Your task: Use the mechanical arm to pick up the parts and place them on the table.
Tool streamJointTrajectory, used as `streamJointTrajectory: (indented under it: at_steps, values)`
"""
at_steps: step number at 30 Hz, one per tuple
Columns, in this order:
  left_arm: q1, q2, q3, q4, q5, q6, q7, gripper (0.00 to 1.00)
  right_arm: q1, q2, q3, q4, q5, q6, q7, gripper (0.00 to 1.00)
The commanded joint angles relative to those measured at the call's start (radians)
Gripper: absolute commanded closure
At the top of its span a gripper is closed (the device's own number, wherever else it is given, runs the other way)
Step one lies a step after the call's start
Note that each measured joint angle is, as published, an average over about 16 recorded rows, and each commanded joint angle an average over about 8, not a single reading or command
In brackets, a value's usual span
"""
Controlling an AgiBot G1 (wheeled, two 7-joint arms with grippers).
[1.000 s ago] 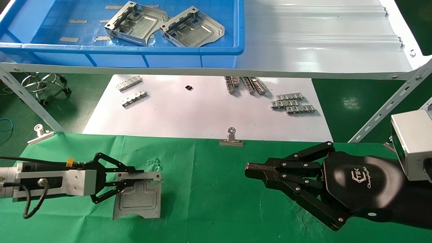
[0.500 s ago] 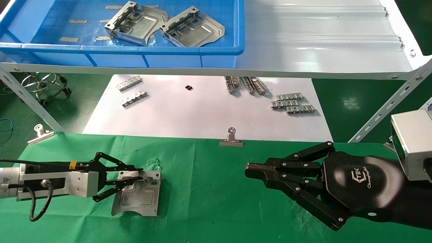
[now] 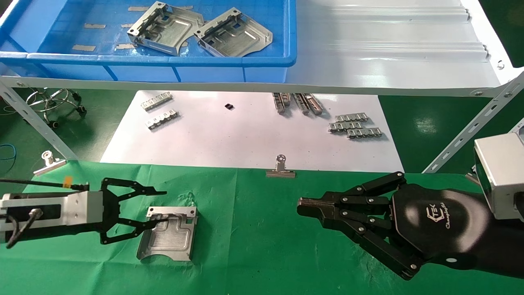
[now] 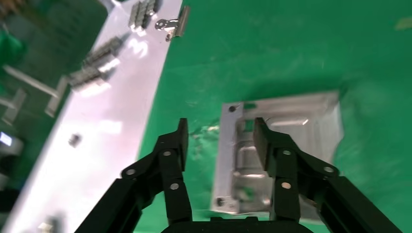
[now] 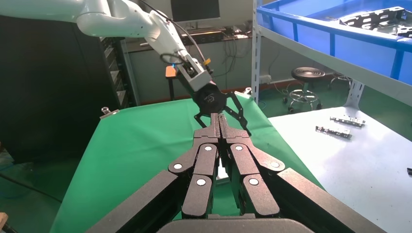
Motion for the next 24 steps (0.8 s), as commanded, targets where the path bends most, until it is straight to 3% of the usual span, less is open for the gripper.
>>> streamJointTrajectory:
  at_steps: [1, 4, 6, 24]
  values:
    - [0.005, -0.013, 0.003, -0.015, -0.010, 0.016, -0.085, 0.00, 0.000, 0.000, 0.000, 0.000, 0.000, 0.000, 0.000, 0.52]
    - [0.020, -0.026, -0.008, -0.051, -0.024, 0.017, -0.161, 0.00, 0.000, 0.000, 0.000, 0.000, 0.000, 0.000, 0.000, 0.15]
    - [0.029, -0.030, -0.021, -0.075, -0.030, 0.015, -0.189, 0.00, 0.000, 0.000, 0.000, 0.000, 0.000, 0.000, 0.000, 0.00]
    - [0.178, -0.096, -0.177, -0.421, -0.119, -0.021, -0.487, 0.00, 0.000, 0.000, 0.000, 0.000, 0.000, 0.000, 0.000, 0.00]
